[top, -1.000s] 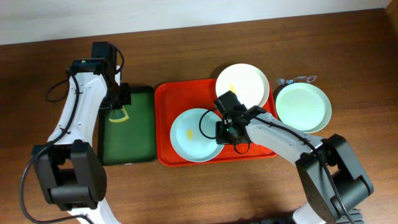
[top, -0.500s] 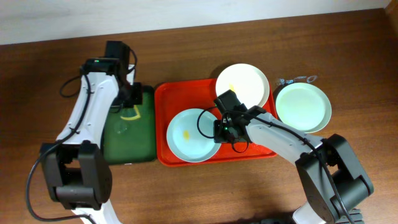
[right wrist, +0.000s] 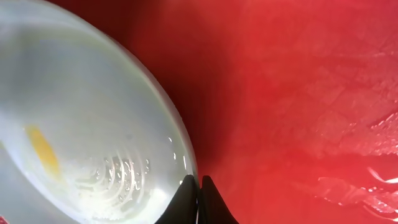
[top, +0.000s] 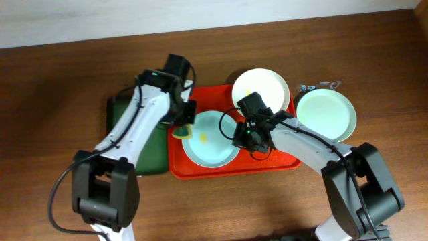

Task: Clean dirty plates on tray and stack at the side
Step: 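Scrub the light blue plate with the sponge while right gripper holds rim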

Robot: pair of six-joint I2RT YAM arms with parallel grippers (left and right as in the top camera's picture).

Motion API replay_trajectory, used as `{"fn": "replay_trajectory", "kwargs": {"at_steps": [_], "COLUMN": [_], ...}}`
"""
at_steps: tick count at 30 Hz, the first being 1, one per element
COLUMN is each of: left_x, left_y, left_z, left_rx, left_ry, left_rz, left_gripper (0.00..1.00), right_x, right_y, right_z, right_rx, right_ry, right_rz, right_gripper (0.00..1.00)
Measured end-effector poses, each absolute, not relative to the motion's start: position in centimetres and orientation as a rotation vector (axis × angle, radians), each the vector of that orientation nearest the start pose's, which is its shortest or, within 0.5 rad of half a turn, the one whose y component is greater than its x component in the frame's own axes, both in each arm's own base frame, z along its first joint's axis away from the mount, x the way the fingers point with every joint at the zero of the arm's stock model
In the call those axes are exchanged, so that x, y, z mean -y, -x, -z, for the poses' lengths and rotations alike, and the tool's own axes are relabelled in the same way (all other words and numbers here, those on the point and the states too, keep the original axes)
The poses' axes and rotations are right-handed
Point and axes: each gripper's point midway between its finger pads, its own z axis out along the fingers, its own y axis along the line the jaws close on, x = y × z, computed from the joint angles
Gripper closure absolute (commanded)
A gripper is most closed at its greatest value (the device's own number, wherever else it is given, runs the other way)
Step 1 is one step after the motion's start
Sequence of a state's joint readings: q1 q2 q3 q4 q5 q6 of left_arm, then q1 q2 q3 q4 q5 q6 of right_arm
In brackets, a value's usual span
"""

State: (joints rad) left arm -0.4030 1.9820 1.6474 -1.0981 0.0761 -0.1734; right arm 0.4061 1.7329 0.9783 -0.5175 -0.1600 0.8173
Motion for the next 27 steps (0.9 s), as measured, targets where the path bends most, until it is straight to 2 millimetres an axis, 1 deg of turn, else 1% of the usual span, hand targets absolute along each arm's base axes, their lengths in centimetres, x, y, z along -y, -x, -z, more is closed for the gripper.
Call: {"fn": "replay_trajectory", "kwargs": {"at_steps": [2, 4, 5, 8, 12, 14, 18, 21, 23, 27], "left_x": [18.5, 19.2, 19.9, 21.3, 21.4, 21.3, 21.3, 21.3, 21.3, 21.4], "left_y": [-36.7, -36.2, -35.6, -35.6, -36.5, -36.7, -37.1, -37.3, -37.2, -37.0], "left_z": [-8.1, -7.2, -6.7, -5.5, -4.5, -4.3, -4.4, -4.4, -4.1, -1.7], "left_rx": [-3.006, -3.008, -3.011, -2.976, -2.926, -2.916, -2.899, -2.891, -2.897, -2.942], "left_ry": [-0.353, -0.354, -0.366, -0.362, -0.32, -0.308, -0.303, -0.302, -0.303, -0.315], "left_rz": [0.181, 0.185, 0.186, 0.2, 0.188, 0.178, 0.165, 0.164, 0.161, 0.135], "left_gripper": [1.0, 1.0, 1.0, 1.0, 1.0, 1.0, 1.0, 1.0, 1.0, 1.0], "right_x": [-16.5, -16.6, -16.6, -16.7, -16.6, -16.6, -16.6, -16.6, -16.6, -16.7], "right_y": [-31.5, -31.5, -31.4, -31.4, -31.4, -31.4, -31.4, -31.4, -31.4, -31.4], "right_z": [-1.7, -1.7, -1.7, -1.8, -1.7, -1.7, -1.7, -1.7, -1.7, -1.8], "right_rx": [-2.896, -2.894, -2.894, -2.893, -2.894, -2.897, -2.914, -2.917, -2.917, -2.918], "right_ry": [-0.602, -0.619, -0.627, -0.632, -0.635, -0.612, -0.427, -0.363, -0.351, -0.33], "right_rz": [-0.455, -0.464, -0.467, -0.468, -0.467, -0.465, -0.447, -0.441, -0.44, -0.442], "right_gripper": [0.96, 0.96, 0.96, 0.96, 0.96, 0.96, 0.96, 0.96, 0.96, 0.96]}}
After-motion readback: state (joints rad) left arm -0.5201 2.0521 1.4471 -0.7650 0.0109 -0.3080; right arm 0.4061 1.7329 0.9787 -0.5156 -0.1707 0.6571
